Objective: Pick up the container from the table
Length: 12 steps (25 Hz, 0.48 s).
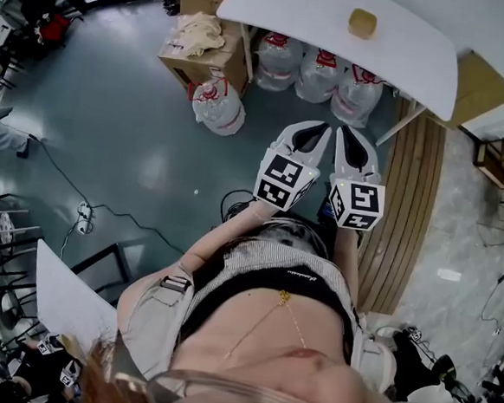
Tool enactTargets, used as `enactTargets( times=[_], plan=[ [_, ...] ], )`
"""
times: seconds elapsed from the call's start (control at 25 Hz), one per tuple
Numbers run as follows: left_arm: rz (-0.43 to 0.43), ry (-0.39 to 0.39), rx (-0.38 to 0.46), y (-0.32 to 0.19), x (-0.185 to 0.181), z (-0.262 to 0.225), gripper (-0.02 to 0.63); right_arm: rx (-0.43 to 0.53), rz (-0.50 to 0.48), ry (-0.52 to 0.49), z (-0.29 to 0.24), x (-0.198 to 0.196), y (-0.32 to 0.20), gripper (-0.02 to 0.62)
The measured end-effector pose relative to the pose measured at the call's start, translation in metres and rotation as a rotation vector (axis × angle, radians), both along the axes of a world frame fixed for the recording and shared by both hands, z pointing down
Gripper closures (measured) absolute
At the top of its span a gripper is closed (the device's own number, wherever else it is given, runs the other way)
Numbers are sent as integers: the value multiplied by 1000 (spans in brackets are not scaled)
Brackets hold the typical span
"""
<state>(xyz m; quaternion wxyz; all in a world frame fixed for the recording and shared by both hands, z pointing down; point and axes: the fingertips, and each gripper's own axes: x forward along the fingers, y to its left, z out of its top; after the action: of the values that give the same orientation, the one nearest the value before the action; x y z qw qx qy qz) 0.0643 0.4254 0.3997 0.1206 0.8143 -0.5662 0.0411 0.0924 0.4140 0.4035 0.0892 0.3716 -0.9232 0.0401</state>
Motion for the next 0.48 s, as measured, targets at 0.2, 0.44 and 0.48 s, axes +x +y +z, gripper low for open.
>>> enactTargets(
  times=[0.2,0.44,0.48],
  plan=[
    [32,5,-4,-8,-18,4,606,-11,25,-5,3,-17,-7,571],
    [37,36,-22,-10,-35,7,606,-38,39,20,10,-28,-6,571],
    [35,36,-23,-9,-36,7,606,-42,37,28,11,-30,-5,571]
  ],
)
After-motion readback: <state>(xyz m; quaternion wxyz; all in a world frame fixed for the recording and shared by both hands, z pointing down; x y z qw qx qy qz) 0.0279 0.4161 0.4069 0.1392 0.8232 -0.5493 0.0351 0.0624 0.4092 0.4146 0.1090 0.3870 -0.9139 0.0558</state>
